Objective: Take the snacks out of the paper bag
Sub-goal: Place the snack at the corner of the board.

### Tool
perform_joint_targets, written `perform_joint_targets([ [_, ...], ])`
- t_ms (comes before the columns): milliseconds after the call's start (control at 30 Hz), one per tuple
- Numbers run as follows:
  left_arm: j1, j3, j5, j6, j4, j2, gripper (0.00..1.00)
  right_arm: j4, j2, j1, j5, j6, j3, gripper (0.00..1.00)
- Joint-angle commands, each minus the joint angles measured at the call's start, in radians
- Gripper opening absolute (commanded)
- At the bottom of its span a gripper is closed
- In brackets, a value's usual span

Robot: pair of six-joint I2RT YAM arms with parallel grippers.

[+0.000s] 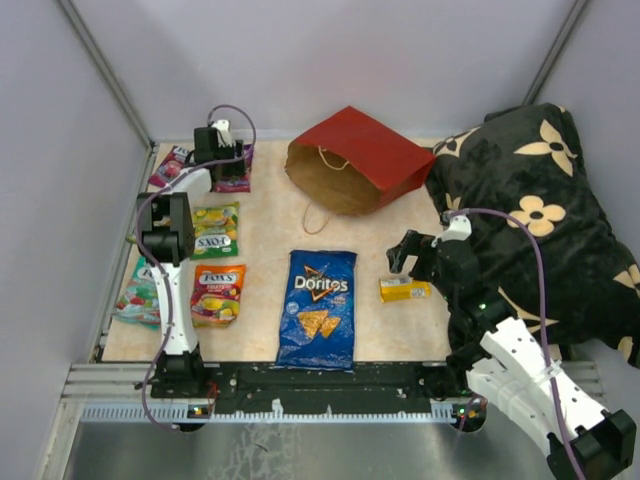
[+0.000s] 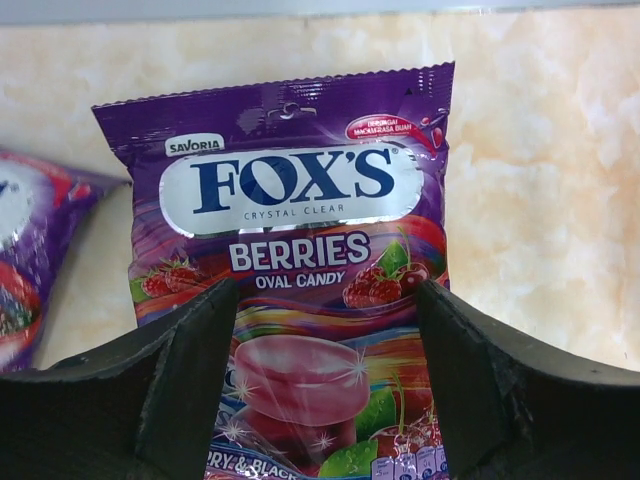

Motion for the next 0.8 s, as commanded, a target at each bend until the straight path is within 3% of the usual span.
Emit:
perform_joint_targets([
  [0, 0.003, -0.137, 0.021, -0.013, -0.033, -0.079, 0.79, 0.048, -0.002, -0.005, -0.001, -0.024, 0.018, 0.99],
  [333, 0.001, -0.257, 0.01, 0.054, 0.008, -0.18, 0.81, 0.042, -0.006, -0.005, -0.008, -0.021, 0.011, 0.99],
  [767, 0.011, -0.086, -0.076, 0.139, -0.116, -0.071, 0.84, 0.032, -0.011, -0.005, -0.003, -0.02, 0.015, 0.99],
])
